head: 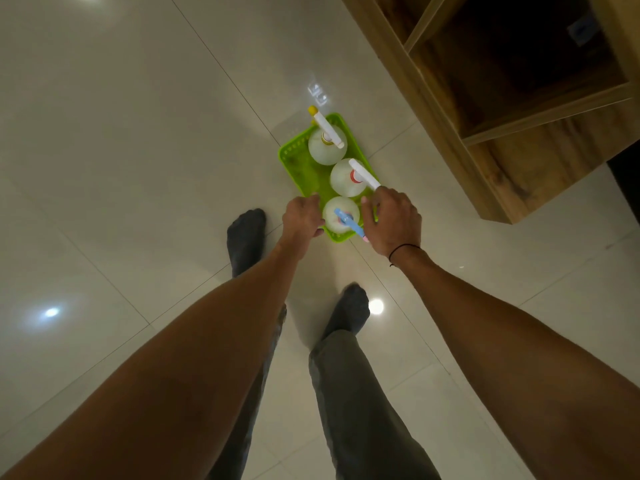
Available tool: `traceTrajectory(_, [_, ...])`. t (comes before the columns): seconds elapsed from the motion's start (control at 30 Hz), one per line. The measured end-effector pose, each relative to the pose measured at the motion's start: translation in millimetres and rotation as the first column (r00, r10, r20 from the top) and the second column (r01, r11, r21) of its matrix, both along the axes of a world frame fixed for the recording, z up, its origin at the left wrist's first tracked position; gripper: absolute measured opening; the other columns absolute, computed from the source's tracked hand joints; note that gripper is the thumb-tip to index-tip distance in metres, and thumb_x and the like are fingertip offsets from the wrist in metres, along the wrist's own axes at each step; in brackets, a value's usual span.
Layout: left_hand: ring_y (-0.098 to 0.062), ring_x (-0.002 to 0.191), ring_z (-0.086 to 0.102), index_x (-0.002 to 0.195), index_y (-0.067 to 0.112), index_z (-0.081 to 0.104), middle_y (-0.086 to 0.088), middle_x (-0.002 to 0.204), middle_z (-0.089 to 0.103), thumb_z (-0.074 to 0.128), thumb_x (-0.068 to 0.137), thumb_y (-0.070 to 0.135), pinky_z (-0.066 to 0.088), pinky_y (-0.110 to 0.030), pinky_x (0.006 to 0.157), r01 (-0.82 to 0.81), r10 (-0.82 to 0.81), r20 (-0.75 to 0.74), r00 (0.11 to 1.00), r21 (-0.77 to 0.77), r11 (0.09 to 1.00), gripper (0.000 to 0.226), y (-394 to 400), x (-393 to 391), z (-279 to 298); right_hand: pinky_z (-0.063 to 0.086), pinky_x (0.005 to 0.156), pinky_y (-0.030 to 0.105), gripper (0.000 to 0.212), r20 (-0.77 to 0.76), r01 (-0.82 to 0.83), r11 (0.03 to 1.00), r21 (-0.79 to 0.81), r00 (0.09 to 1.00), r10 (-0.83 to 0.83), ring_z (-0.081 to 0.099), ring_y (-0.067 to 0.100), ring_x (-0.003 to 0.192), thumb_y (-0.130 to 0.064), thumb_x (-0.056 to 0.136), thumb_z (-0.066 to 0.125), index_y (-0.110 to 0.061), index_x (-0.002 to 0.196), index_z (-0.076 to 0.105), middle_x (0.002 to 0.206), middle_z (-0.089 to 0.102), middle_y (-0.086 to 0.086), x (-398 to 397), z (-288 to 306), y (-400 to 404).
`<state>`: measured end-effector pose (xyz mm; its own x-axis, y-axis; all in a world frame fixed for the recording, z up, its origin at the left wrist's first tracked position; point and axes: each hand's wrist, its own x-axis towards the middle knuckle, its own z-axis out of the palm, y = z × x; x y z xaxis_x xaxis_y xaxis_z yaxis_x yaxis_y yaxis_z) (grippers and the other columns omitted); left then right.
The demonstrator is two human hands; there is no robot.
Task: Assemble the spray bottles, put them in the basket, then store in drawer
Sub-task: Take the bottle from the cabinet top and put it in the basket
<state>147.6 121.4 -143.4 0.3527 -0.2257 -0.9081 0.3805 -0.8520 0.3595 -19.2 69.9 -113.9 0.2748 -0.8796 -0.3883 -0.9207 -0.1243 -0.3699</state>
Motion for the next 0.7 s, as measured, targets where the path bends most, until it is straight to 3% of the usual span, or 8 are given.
traceTrajectory(0.13, [-0.032,0.108,0.073,0.120,0.013,0.056,-0.010,0.130,0.063,0.061,0.105,0.036,0.066,-0.042,0.082,-0.027,0.026,0.098,0.995,0.001,1.000,0.027,5,7,-17,0.040,0.059,0.036,0.040,0.227,0.079,0.992,-0.098,0.972,-0.055,0.041,0.035,0.055,-0.033,0.100,0.061,-0.016,0.068,0.044,0.057,0.044,-0.002,-9,-8,-15])
traceTrajectory(0.23, [-0.024,0.091,0.070,0.119,0.014,0.054,-0.010,0.125,0.063,0.061,0.105,0.034,0.064,-0.042,0.082,-0.008,0.009,0.133,0.991,-0.006,1.000,0.026,9,9,-30,0.028,0.057,0.034,0.047,0.324,0.157,0.974,-0.161,0.941,-0.098,0.036,0.036,0.050,-0.037,0.103,0.054,-0.012,0.064,0.044,0.052,0.038,0.004,-6,-13,-20])
traceTrajectory(0.33, [-0.029,0.112,0.069,0.136,0.010,0.050,-0.015,0.139,0.059,0.060,0.106,0.032,0.064,-0.044,0.086,-0.024,0.023,0.104,0.994,0.013,1.000,0.039,13,10,-40,0.025,0.059,0.036,0.054,0.295,0.428,0.890,-0.158,0.880,-0.372,0.040,0.031,0.054,-0.042,0.106,0.040,-0.006,0.067,0.050,0.056,0.042,0.005,-9,-26,-26])
traceTrajectory(0.4, [-0.033,0.127,0.065,0.148,0.014,0.043,-0.014,0.149,0.054,0.058,0.107,0.034,0.064,-0.044,0.089,-0.018,0.017,0.043,0.999,0.026,0.999,0.048,13,10,-45,0.022,0.060,0.031,0.051,0.298,0.603,0.793,-0.083,0.775,-0.558,0.044,0.028,0.059,-0.038,0.109,0.041,-0.003,0.074,0.051,0.061,0.046,0.004,-17,-42,-29])
traceTrajectory(0.47, [-0.031,0.130,0.063,0.157,0.021,0.036,-0.012,0.153,0.052,0.055,0.108,0.040,0.062,-0.045,0.090,0.028,-0.028,-0.015,1.000,0.033,0.999,0.056,12,10,-49,0.035,0.069,0.027,0.046,0.302,0.692,0.710,0.131,0.655,-0.693,0.055,0.026,0.075,-0.039,0.111,0.040,-0.001,0.091,0.056,0.080,0.059,0.007,-23,-60,-33])
traceTrajectory(0.53, [-0.029,0.126,0.064,0.162,0.026,0.031,-0.010,0.152,0.054,0.049,0.110,0.048,0.061,-0.047,0.091,0.068,-0.065,-0.078,0.995,0.033,0.997,0.060,8,9,-50,0.050,0.098,0.041,0.045,0.223,0.666,0.623,0.410,0.589,-0.777,0.061,0.028,0.108,-0.044,0.113,0.032,-0.008,0.115,0.060,0.119,0.065,0.010,-25,-75,-35])
traceTrajectory(0.6, [-0.030,0.122,0.065,0.161,0.027,0.032,-0.009,0.152,0.055,0.042,0.111,0.054,0.061,-0.051,0.096,0.076,-0.072,-0.131,0.989,0.031,0.997,0.058,3,7,-51,0.036,0.122,0.055,0.057,0.095,0.583,0.557,0.591,0.636,-0.766,0.046,0.028,0.146,-0.049,0.114,0.021,-0.015,0.149,0.051,0.158,0.049,0.007,-25,-84,-37])
traceTrajectory(0.7, [-0.036,0.124,0.067,0.155,0.024,0.037,-0.012,0.151,0.056,0.035,0.110,0.061,0.059,-0.055,0.102,0.053,-0.049,-0.180,0.982,0.016,0.998,0.058,-3,5,-53,0.041,0.116,0.056,0.069,0.010,0.505,0.427,0.750,0.637,-0.771,0.035,0.026,0.156,-0.062,0.109,0.012,-0.026,0.165,0.030,0.171,0.033,0.001,-17,-88,-39])
